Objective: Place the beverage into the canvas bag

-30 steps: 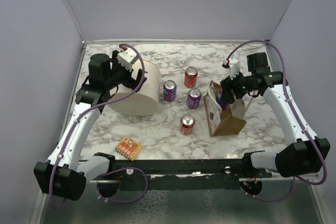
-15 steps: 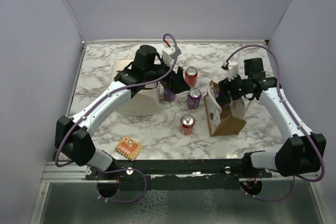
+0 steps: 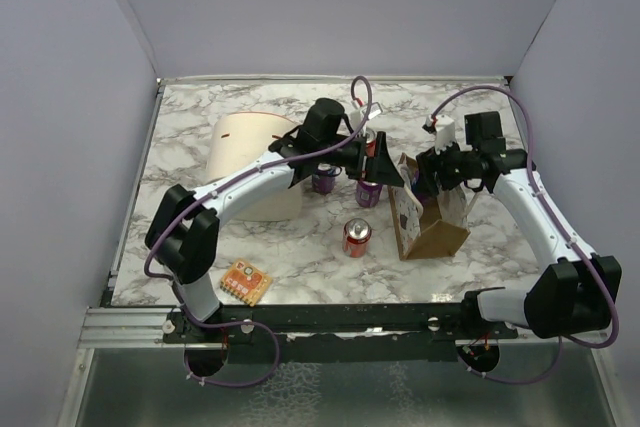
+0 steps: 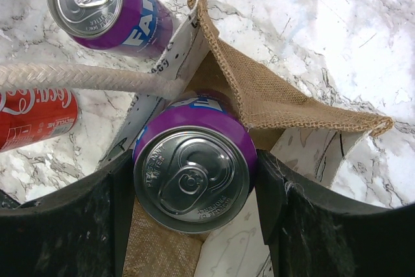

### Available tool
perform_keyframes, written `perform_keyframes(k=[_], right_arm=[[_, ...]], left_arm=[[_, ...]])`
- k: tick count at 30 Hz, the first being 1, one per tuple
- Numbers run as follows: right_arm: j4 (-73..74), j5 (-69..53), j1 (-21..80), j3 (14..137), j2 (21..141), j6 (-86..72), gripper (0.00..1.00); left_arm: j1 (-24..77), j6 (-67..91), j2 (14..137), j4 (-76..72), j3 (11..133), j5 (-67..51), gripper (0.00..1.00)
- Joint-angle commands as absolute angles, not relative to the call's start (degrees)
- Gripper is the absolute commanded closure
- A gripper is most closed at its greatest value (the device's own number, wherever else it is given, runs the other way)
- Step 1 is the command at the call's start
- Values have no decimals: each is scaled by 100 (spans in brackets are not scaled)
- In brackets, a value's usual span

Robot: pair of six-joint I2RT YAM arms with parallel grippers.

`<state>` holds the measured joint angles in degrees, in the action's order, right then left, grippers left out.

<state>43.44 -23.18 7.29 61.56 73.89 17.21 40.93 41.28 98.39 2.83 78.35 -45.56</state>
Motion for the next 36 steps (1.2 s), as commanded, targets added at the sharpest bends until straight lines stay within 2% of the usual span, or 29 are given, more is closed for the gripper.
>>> perform_keyframes(k=[1, 4, 10, 13, 23, 28, 33, 36], right_arm=[[3929, -2307, 756, 6101, 7113, 1678, 99], [3900, -2337, 756, 6038, 7053, 1694, 99], [3715, -2236, 756, 5784, 6905, 1725, 99], [3554, -2085, 756, 5712, 6913, 1742, 99], [3093, -1906, 756, 5903, 7336, 1736, 99], [2741, -1842, 756, 5742, 7493, 1542, 99], [2455, -1751, 756, 5532, 7586, 1295, 99], [2329, -1749, 755, 5381, 7643, 1163, 99]], left_arm=[[4150, 4882, 10073, -246, 8047, -4907, 5], [4196, 4970, 10256, -261, 8140, -4951, 5], [4263, 5192, 10530, -521, 8232, -5108, 16], [4277, 5135, 10579, -472, 8251, -5117, 26], [4274, 4180, 10678, 271, 8464, -5213, 72], [4271, 3595, 10699, 750, 8613, -5158, 89], [4272, 3239, 10789, 1061, 8679, -5123, 100], [4272, 2995, 10842, 1227, 8723, -5059, 100]])
